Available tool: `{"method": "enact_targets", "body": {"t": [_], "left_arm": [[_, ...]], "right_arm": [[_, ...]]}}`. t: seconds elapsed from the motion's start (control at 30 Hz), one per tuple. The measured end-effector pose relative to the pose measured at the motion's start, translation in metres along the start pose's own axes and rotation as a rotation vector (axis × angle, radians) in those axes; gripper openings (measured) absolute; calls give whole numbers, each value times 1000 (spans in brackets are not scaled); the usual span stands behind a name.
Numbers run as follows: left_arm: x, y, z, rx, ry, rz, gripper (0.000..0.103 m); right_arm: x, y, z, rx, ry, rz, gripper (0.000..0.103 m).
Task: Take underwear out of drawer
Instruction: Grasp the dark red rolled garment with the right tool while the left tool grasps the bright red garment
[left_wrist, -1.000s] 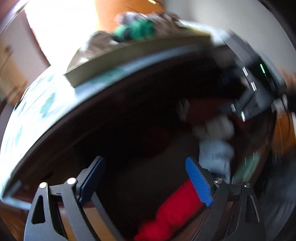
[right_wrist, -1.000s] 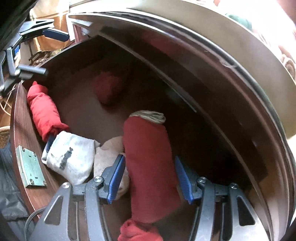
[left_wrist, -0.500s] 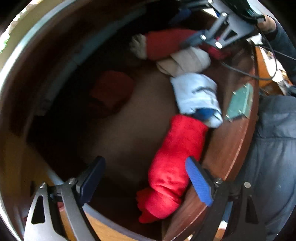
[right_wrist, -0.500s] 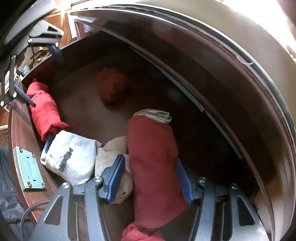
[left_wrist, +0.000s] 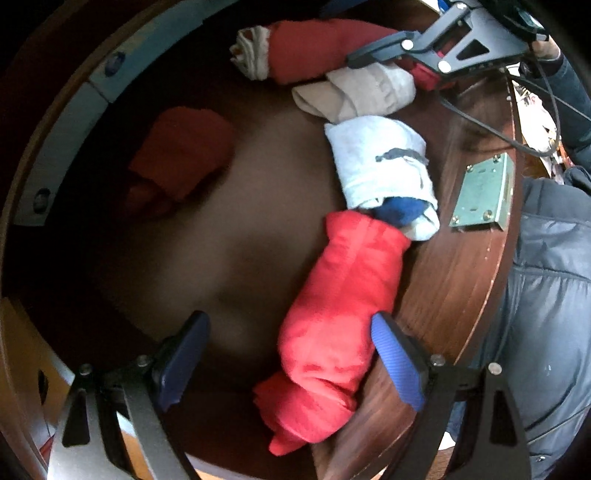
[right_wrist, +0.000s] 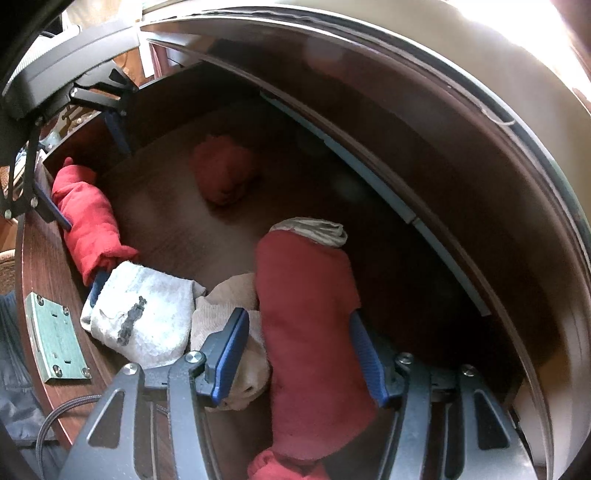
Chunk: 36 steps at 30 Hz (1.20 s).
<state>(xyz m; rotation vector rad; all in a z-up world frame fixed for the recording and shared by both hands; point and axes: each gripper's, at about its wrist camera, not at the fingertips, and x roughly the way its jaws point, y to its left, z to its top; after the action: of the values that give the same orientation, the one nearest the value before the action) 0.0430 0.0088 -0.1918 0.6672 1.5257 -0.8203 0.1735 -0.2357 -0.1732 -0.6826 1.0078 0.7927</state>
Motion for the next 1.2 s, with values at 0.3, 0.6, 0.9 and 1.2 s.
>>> {"method": "enact_targets", "body": {"t": [0.3, 0.6, 0.9, 1.2], "left_arm": [[17, 28, 10, -86, -17, -73, 100], [19, 42, 17, -104, -40, -93, 100], [8, 56, 5, -144, -104, -125, 91], [1, 54, -13, -190, -184, -194, 67]], "right_arm": [[3, -2, -4, 12, 7, 8, 59], [4, -11, 1, 41, 37, -17, 59], [8, -21, -1, 91, 62, -9, 59], [13, -15, 2, 74, 95, 9, 44]]}}
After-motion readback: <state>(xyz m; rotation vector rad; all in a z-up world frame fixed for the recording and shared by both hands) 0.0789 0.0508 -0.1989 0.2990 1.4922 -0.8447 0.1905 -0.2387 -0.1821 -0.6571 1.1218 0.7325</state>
